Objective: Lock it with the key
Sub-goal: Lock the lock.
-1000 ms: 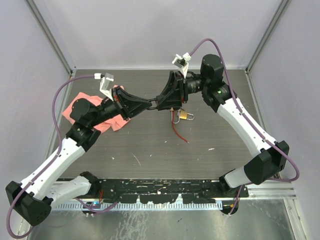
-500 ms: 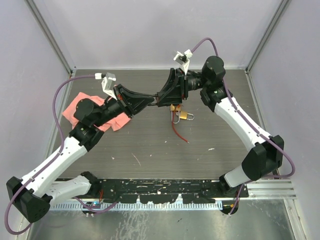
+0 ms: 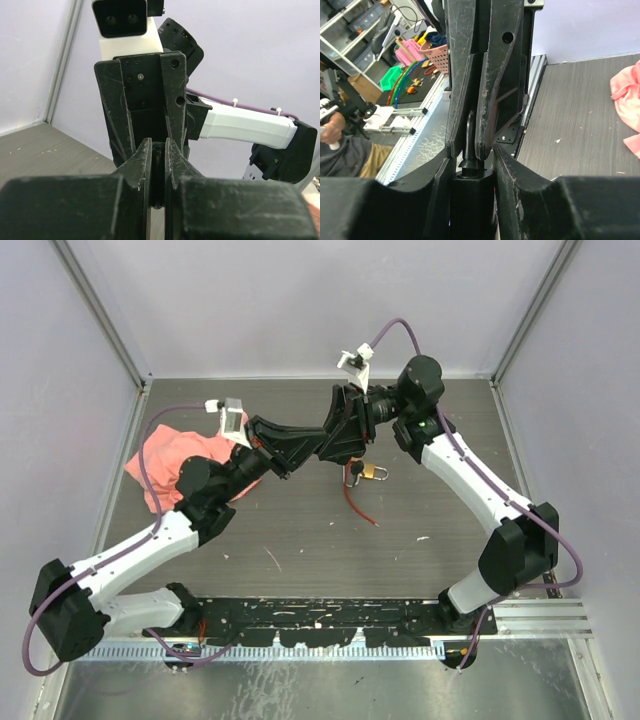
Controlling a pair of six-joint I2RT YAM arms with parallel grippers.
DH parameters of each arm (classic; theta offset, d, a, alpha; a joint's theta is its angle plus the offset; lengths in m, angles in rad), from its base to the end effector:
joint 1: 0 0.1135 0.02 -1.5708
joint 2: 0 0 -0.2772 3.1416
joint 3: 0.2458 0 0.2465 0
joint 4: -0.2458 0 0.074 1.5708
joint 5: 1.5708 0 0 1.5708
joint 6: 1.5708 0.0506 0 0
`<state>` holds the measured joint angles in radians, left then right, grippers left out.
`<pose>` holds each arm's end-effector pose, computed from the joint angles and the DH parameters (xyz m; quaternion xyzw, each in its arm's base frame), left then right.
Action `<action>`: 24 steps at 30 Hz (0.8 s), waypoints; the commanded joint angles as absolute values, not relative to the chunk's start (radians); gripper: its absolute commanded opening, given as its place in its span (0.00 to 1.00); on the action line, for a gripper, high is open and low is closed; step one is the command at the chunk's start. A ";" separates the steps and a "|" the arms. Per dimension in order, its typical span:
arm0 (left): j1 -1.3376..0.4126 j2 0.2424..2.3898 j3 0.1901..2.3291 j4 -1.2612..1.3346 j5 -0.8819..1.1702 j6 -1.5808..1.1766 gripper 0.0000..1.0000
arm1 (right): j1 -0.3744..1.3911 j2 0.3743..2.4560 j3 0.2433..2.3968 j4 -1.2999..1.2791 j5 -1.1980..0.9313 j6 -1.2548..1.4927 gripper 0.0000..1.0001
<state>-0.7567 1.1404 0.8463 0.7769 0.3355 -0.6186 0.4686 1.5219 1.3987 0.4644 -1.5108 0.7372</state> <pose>0.1765 -0.1895 0.4101 0.1777 0.4992 -0.6023 0.5971 0.2660 0.1913 0.4463 -0.4988 0.4911 0.6629 0.2656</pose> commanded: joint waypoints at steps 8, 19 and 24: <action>-0.878 1.206 0.679 0.671 0.458 -0.703 0.00 | 0.509 1.501 1.474 0.526 -1.249 0.705 0.01; -0.722 1.111 0.682 0.739 0.450 -0.783 0.00 | 0.500 1.454 1.439 0.102 -1.229 0.328 0.01; -0.705 1.040 0.707 0.676 0.485 -0.749 0.00 | 0.490 1.456 1.426 0.103 -1.243 0.321 0.04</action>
<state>-0.6838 1.0767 0.7055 0.8242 0.3134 -0.7486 0.4892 1.5215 1.3911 0.0277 -1.3708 0.3832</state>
